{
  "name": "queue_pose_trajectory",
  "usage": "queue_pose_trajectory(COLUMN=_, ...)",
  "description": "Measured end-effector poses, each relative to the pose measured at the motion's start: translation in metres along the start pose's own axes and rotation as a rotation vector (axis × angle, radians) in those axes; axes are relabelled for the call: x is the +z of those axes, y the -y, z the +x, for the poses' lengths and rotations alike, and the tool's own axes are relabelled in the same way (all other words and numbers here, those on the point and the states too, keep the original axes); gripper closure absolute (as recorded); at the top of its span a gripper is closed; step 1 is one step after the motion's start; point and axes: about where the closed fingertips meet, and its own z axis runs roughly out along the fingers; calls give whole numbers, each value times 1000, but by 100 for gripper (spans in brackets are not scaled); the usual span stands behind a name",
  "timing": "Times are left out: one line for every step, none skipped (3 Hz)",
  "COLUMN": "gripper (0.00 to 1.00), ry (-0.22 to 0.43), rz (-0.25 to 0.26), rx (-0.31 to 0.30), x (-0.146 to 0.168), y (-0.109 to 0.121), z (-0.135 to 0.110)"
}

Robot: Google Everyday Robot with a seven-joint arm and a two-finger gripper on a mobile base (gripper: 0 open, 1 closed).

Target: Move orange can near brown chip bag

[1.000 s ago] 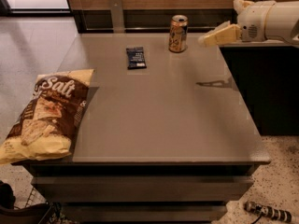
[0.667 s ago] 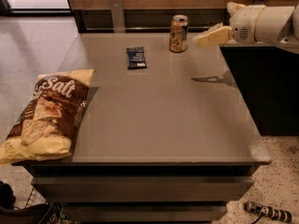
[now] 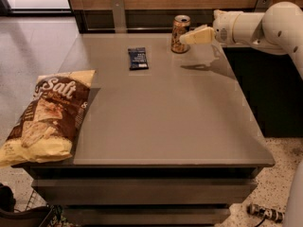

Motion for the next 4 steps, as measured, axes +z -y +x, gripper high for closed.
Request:
queue_pose_trajectory(gripper=0, ry=9, rz=0, rx=28, x=24, y=5, z=6)
queue_pose_trajectory(gripper=0, ry=48, rz=-7, rx=63, x=45, y=9, z=12)
queue_pose_trajectory(gripper=0, ry=88, rz=-39, rx=99, x=67, y=6, z=16)
queue_pose_trajectory(gripper=17, ry=124, rz=-78, rx=133, x=85, y=0, z=19)
